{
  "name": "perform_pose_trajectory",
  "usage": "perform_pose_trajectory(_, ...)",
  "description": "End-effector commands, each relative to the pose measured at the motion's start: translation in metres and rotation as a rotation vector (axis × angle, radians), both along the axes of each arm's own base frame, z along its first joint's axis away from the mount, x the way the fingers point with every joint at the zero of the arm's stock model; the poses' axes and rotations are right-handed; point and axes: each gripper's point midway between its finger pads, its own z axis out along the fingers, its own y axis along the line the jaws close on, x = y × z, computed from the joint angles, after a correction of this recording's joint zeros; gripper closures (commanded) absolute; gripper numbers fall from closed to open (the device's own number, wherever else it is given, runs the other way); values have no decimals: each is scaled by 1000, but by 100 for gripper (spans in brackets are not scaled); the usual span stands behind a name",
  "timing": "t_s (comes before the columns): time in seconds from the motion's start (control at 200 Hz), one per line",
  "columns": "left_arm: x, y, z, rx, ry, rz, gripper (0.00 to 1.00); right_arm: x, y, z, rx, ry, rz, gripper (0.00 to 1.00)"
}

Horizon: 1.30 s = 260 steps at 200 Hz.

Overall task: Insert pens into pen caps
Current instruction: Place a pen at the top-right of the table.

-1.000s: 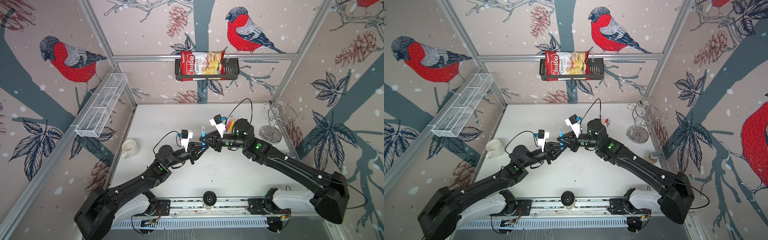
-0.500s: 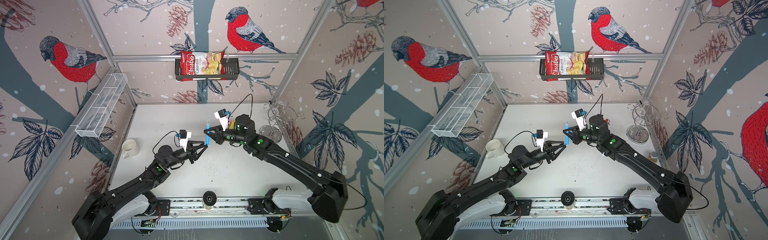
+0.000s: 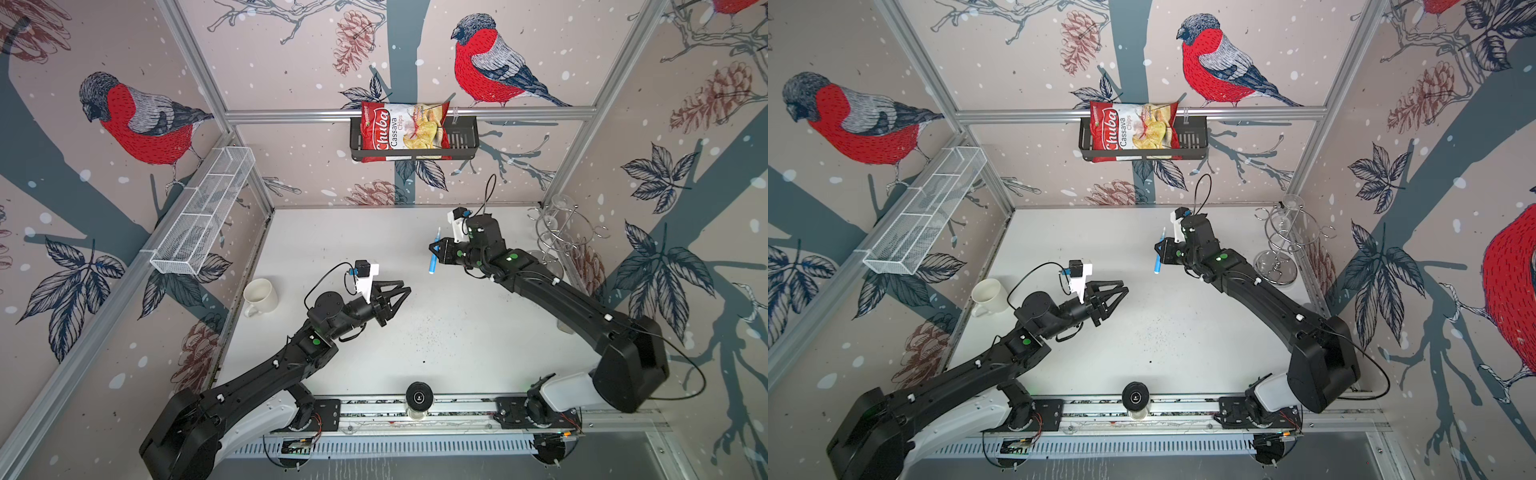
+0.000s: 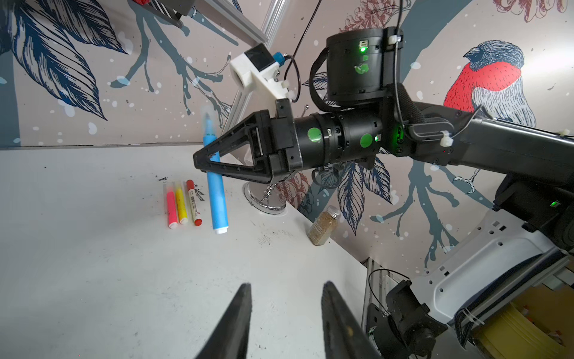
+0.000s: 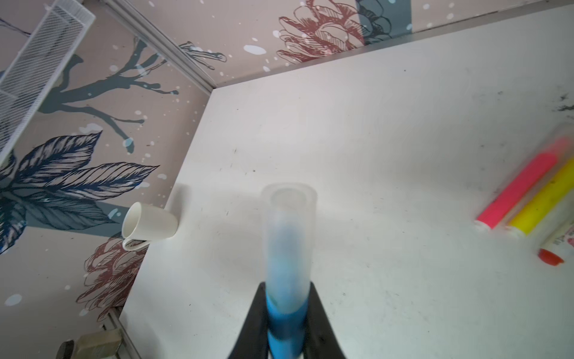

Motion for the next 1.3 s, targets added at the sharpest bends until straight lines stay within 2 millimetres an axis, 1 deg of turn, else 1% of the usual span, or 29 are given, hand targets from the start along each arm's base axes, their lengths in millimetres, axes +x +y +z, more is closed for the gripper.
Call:
perform_pose_trajectory(0.0,1,1,1,12,-22,12,61,11,-12,-17,-45,91,-54,100)
perform_pose_trajectory(0.095,2,1,1,16,-25,15,61,25,-24,-31,-70,137,-95,100)
perform_pose_trajectory(0.175,3,2,0,20,-25,20,61,37,-39,-45,-68,186,-150,100)
perform_pose_trajectory(0.275,3,3,-2,31,-22,25,61,51,-64,-63,-68,252,-238,100)
perform_pose_trajectory(0.33,3,4,-2,34,-23,29,61,59,-83,-75,-86,290,-311,100)
perform_pose_trajectory(0.49,3,6,-3,42,-26,41,61,68,-127,-108,-183,392,-483,100)
perform_pose_trajectory(0.64,3,6,-4,43,-27,42,61,69,-156,-138,-277,477,-571,100)
perform_pose_trajectory(0.745,3,6,-6,44,-24,42,61,68,-165,-153,-314,509,-593,100)
perform_pose_trajectory(0.831,2,7,-7,44,-21,43,61,69,-169,-158,-327,511,-604,100)
perform_pose_trajectory(1.076,2,8,-7,42,-22,45,61,81,-181,-167,-364,517,-629,100)
perform_pose_trajectory(1.296,1,10,-6,43,-25,54,61,97,-192,-169,-377,517,-650,100)
